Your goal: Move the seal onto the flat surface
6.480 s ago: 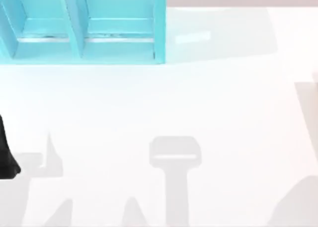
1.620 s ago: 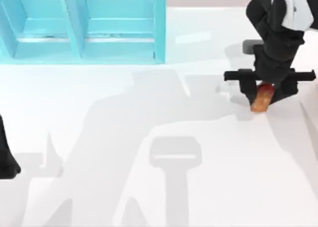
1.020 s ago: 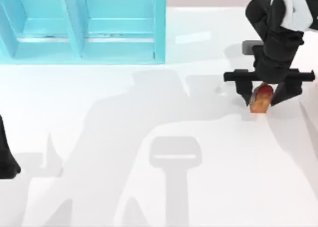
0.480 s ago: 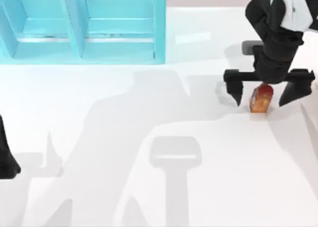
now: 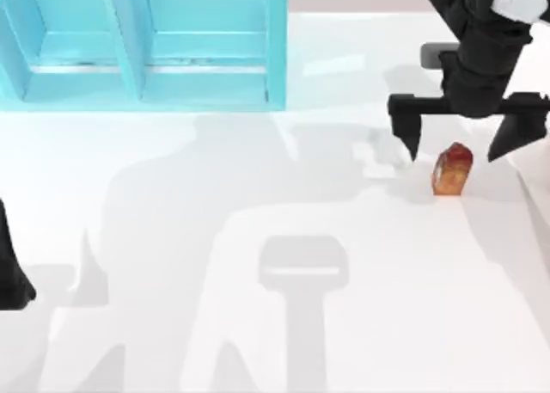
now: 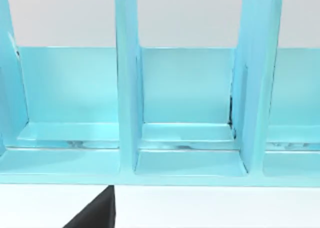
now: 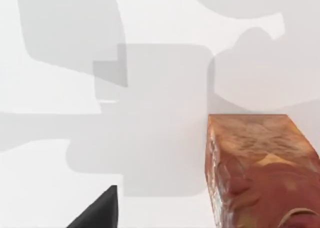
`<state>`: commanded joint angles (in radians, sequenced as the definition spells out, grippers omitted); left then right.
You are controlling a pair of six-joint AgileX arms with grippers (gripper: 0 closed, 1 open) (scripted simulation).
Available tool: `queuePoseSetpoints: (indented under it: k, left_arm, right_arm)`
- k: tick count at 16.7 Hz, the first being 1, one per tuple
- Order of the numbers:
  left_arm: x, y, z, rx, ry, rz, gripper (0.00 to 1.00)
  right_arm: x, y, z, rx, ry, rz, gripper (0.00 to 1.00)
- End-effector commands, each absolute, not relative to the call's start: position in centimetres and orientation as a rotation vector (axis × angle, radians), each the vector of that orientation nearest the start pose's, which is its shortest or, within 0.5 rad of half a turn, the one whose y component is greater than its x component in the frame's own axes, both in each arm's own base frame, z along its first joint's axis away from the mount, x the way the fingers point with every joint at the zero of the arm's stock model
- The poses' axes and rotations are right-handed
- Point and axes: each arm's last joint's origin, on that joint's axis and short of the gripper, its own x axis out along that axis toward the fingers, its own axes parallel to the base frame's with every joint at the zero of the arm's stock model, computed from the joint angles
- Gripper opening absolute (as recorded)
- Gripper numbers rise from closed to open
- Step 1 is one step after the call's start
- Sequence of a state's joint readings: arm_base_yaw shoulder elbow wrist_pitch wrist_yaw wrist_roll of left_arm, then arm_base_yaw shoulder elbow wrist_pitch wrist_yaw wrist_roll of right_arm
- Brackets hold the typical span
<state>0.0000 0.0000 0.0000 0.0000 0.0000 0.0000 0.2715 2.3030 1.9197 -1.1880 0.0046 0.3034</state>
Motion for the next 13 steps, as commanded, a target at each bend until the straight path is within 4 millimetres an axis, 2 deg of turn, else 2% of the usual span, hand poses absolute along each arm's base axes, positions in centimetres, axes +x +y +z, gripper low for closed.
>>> queuePoseSetpoints:
  k: [4, 8, 11, 13]
  left_arm:
    - [10.6, -0.1, 16.0, 0.000, 0.000, 0.000, 1.00]
    - [10.6, -0.1, 16.0, 0.000, 0.000, 0.000, 1.00]
    - [10.6, -0.1, 16.0, 0.000, 0.000, 0.000, 1.00]
    - [10.6, -0.1, 16.0, 0.000, 0.000, 0.000, 1.00]
  right_arm:
    - [43.7, 12.7, 21.1, 0.016, 1.572, -0.017, 1.00]
    - [43.1, 12.5, 25.6, 0.016, 1.571, -0.017, 1.00]
    - [42.6, 12.4, 27.5, 0.016, 1.571, -0.017, 1.00]
    - [42.6, 12.4, 27.7, 0.016, 1.571, -0.017, 1.00]
